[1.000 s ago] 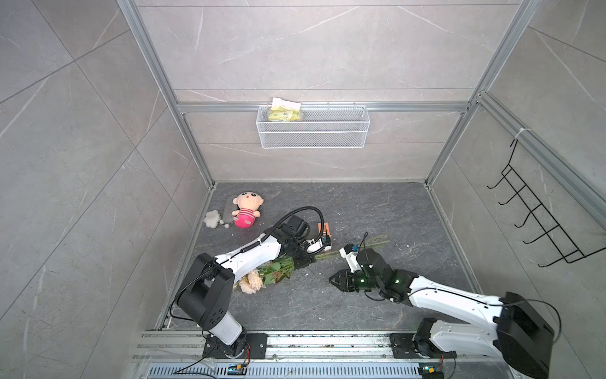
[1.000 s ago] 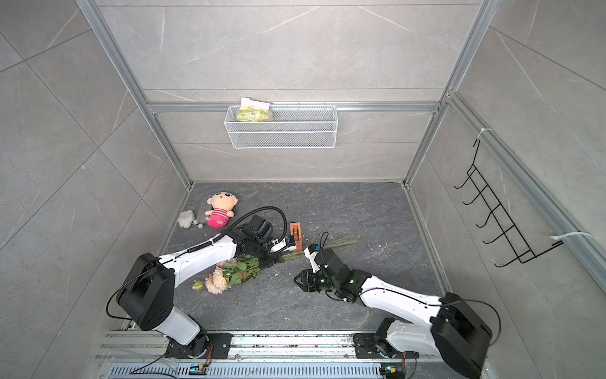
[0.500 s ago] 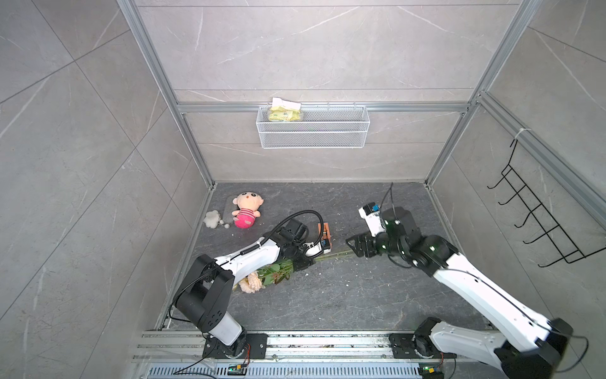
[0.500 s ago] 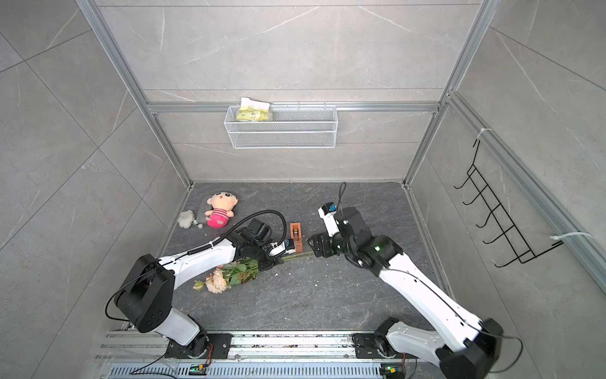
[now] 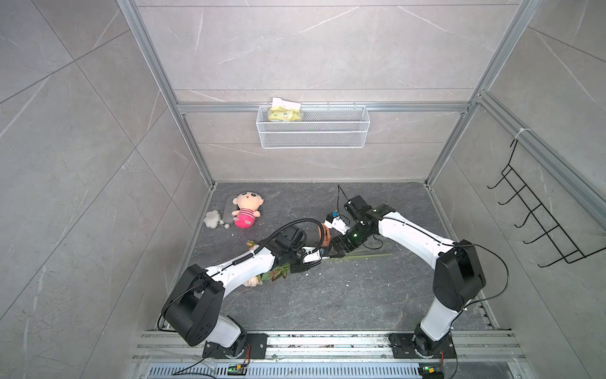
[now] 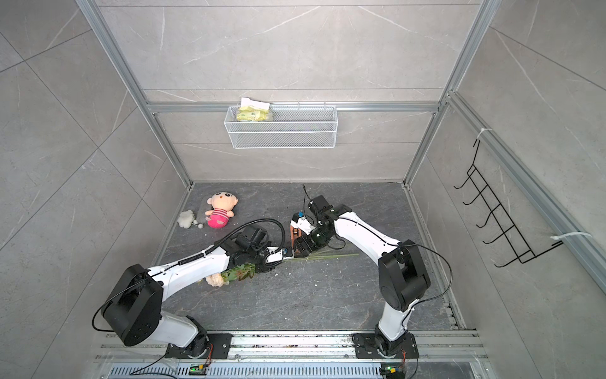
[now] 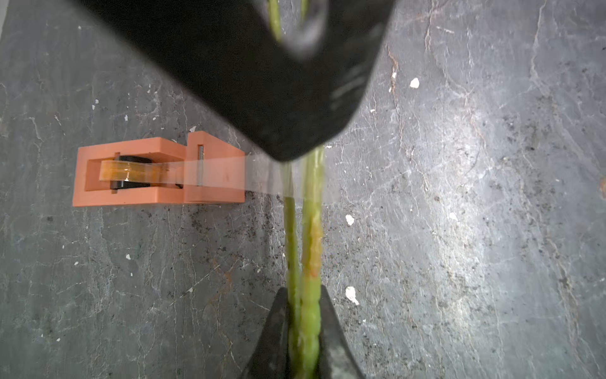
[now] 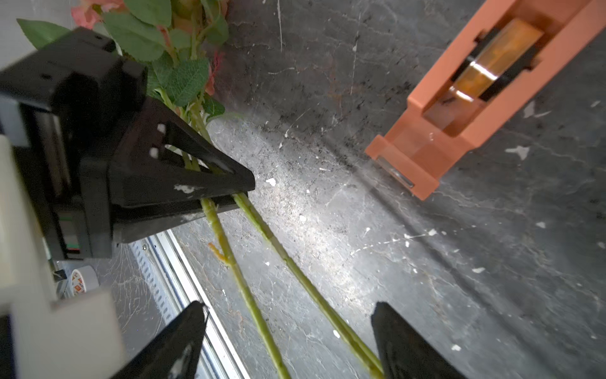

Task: Wrap bouquets with tape
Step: Wrap the tape around the bouquet.

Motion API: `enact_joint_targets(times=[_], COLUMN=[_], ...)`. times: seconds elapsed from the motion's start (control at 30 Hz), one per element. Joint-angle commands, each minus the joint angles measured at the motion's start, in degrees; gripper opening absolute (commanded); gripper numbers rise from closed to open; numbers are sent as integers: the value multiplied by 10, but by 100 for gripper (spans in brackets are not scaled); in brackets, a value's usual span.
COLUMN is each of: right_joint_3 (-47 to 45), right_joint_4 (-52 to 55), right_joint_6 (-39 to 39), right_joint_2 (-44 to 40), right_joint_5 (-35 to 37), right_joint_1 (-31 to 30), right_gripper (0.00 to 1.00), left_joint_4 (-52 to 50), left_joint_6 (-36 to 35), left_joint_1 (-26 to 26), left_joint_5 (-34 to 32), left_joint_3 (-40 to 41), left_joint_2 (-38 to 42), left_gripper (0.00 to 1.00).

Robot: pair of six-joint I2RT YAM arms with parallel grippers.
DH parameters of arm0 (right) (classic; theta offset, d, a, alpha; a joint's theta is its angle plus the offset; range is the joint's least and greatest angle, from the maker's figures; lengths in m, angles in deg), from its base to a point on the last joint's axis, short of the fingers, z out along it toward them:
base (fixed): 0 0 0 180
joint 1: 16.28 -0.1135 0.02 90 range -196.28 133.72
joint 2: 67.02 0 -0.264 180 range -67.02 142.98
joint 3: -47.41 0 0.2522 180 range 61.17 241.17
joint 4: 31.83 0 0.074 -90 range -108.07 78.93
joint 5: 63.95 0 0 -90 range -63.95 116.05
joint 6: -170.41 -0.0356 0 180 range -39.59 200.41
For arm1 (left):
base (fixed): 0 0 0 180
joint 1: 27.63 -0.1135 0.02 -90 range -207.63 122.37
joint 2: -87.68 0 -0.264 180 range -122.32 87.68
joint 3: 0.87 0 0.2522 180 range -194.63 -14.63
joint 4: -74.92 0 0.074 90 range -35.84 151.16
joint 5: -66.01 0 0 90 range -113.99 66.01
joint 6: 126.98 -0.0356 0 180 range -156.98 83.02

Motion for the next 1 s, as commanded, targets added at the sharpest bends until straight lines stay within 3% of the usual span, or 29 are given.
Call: enact_joint_targets(times=[0.0, 0.3, 0.6, 0.97], right_joint_3=[19, 30, 33, -23], right_joint_4=[17, -7, -10, -50], right_joint_6=[21, 3, -12, 9], right_joint_2=[22, 65, 102, 101], right_joint_5=[-44, -39, 6, 3], right_joint_1=[-5, 0, 1, 0], right_gripper=[81, 74, 54, 54], left_joint_4=[27, 24, 28, 37], left_joint_6=[-5, 1, 10, 29], left_joint_1=[1, 2, 2, -2], left_joint_5=[-2, 16, 18, 25], left_joint_3=[-22, -34, -38, -35], left_joint_2=[-9, -18, -29, -56], left_gripper=[0, 0, 0, 0])
